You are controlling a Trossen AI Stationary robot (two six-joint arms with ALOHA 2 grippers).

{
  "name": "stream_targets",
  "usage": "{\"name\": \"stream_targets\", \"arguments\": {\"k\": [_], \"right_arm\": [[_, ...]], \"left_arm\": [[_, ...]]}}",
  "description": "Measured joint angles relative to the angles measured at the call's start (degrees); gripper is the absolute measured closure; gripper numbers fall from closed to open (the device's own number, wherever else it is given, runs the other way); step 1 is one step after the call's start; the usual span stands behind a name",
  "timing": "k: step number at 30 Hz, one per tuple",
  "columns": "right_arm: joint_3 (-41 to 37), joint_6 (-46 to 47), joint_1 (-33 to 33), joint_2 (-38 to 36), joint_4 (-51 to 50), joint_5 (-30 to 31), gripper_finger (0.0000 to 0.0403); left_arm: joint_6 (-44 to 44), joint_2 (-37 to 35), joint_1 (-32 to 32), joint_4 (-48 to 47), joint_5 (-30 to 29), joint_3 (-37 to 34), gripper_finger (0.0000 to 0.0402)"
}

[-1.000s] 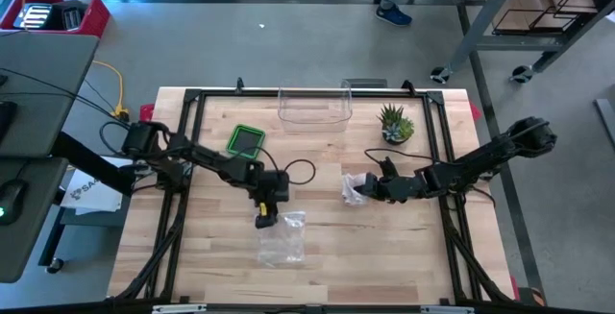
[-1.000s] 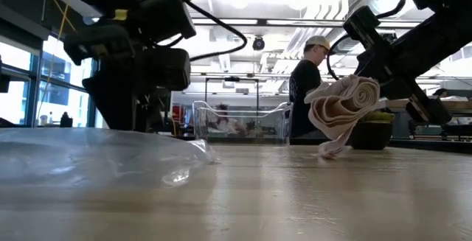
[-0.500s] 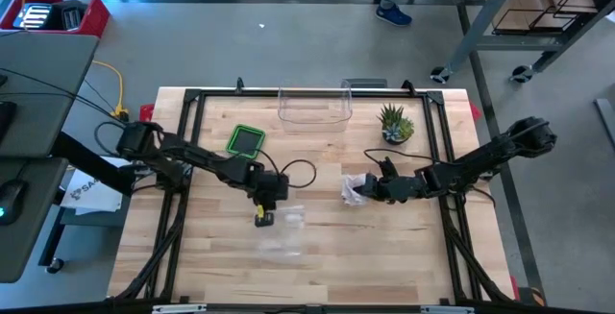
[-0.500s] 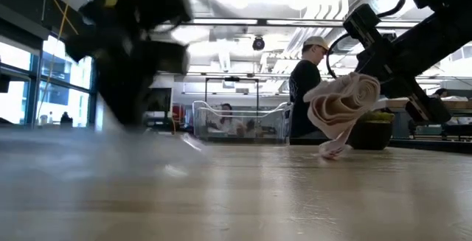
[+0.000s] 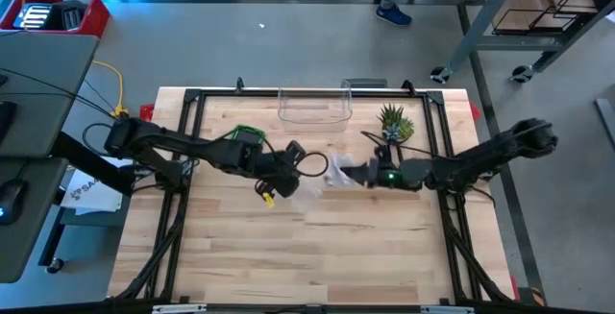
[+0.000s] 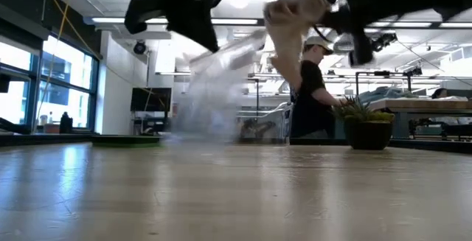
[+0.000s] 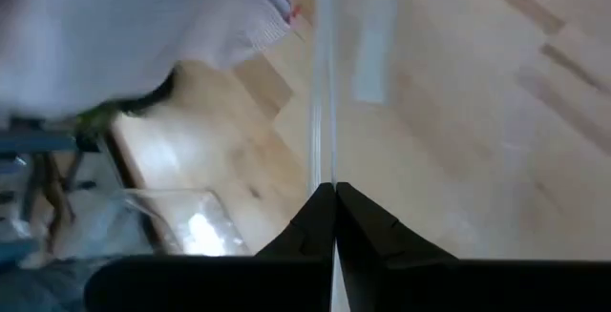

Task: Roll bandage
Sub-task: Put the rolled bandage into the transparent zip bag

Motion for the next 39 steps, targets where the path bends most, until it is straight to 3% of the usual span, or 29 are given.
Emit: {"name": "stream_targets", "arguments": {"k": [6,9,16,21,25,27,33,39], "right_arm": [[8.23,-8.46,-4.41,0.0,-10.11,-3.92,0.0367],[12.09,-10.92,-6.29,0.0,-16.06,-5.97,0.0367],[18.34,-13.55,-7.28,0.02,-25.26,-10.25,0.0367],[19.77,-14.61,-6.92,0.04,-26.4,-10.08,0.0367],[19.8,-15.03,-7.38,0.04,-26.71,-10.01,0.0367],[19.82,-15.03,-7.39,0.04,-26.66,-9.76,0.0367],[19.82,-15.5,-7.39,0.04,-26.68,-9.41,0.0367],[19.82,-15.15,-7.6,0.04,-28.41,-10.52,0.0367]], "left_arm": [[4.59,0.1,1.09,2.75,0.34,0.21,0.0401],[4.83,0.28,1.03,3.32,3.48,0.23,0.0401],[-1.5,1.09,1.31,6.03,10.39,0.4,0.0401],[-6.82,1.12,2.6,-1.59,17.82,3.35,0.0401],[-6.6,1.26,3.6,-6.1,8.09,4.35,0.0401],[-4.84,1.28,5.31,-7.56,6.5,6.51,0.0401],[-2.02,1.05,8.84,-19.36,10.9,10.35,0.0401],[0.16,1.22,8.57,-12.64,13.73,7.64,0.0401]]}}
